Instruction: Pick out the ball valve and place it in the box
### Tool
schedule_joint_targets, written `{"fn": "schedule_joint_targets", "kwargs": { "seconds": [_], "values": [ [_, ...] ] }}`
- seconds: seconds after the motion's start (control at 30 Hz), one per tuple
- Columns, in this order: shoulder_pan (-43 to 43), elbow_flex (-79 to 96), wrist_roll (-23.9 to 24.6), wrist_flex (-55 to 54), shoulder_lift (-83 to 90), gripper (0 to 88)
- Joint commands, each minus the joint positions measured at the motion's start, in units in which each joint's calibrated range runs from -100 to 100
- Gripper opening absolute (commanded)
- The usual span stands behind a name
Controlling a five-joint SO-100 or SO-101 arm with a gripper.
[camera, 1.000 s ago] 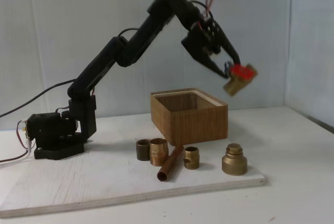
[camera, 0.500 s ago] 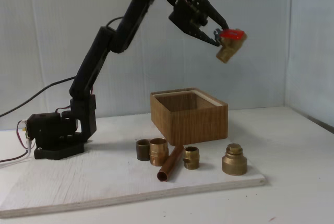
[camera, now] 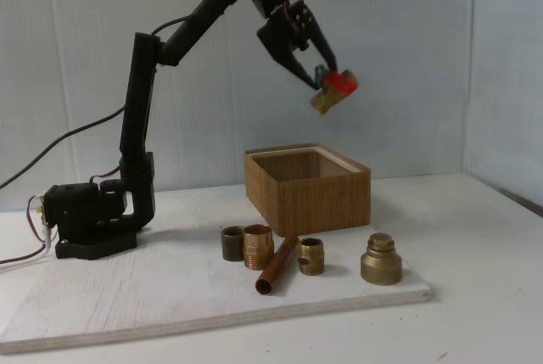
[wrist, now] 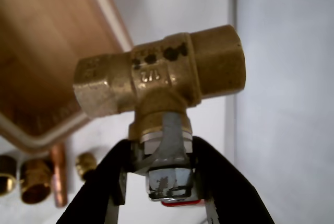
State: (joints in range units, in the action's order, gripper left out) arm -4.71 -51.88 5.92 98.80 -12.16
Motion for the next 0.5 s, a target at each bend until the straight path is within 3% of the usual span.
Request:
{"fn": "schedule_joint_targets", "kwargs": {
  "seconds": [0.0, 0.47],
  "values": [
    [-2.60, 4.86, 1.80, 0.52, 6.77, 1.4],
    [-5.63, 22.01, 4.49, -1.38, 6.94, 1.4]
  ]
}}
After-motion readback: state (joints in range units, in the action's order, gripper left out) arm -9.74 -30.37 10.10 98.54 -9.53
